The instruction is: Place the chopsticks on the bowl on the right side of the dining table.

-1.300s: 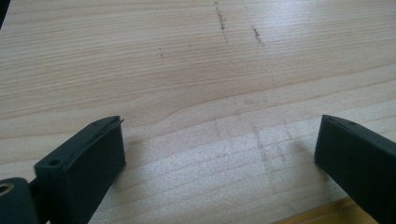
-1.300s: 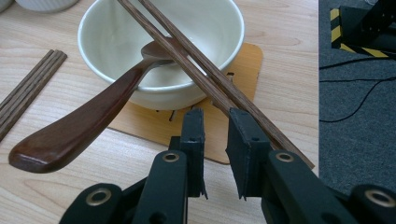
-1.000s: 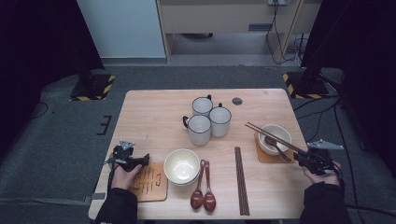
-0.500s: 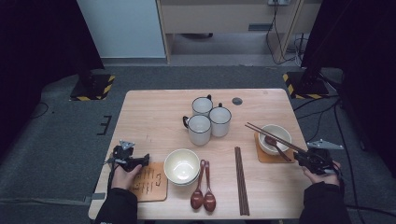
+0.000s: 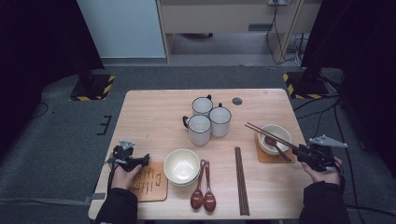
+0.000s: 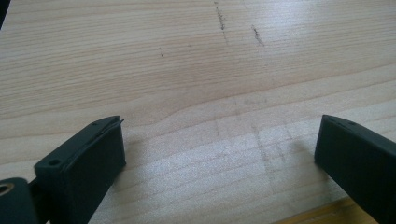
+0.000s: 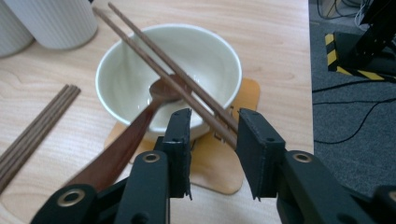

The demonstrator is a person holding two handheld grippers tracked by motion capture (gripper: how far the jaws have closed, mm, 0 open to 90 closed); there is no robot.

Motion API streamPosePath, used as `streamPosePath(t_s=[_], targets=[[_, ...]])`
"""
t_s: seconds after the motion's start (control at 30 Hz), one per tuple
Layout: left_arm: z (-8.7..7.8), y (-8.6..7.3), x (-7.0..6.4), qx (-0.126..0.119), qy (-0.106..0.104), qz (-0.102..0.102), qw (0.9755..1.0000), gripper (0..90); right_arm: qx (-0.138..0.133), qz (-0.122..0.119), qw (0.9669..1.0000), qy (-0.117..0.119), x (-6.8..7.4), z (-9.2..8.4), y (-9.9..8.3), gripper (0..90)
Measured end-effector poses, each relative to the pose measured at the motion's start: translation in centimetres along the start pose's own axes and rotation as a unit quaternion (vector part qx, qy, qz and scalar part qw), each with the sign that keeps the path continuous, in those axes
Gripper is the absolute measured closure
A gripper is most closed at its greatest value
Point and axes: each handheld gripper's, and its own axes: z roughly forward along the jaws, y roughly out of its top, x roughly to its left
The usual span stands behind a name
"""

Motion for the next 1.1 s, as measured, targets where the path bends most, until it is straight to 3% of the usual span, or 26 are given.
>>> streamPosePath(t_s=[0.47,0.73,0.87,0.97,1.1], targets=[[0.0,0.0,0.0,0.000,0.000,0.000,1.0000,0.7,-0.027,0.012,0.9995,-0.013,-0.2,0.9,2.0,39.4],[0.0,0.0,0.0,0.000,0.000,0.000,1.0000,0.7,-0.022,0.008,0.9994,-0.026,0.0,2.4,2.9,28.7],[0.0,0.0,0.0,0.000,0.000,0.000,1.0000,0.7,-0.020,0.013,0.9991,-0.035,0.1,3.1,3.2,28.5],[0.0,0.0,0.0,0.000,0.000,0.000,1.0000,0.7,-0.024,0.025,0.9990,-0.029,0.1,3.6,3.4,28.8],[0.0,0.0,0.0,0.000,0.000,0.000,1.0000,0.7,-0.016,0.019,0.9993,-0.029,0.1,4.3,3.6,28.4]])
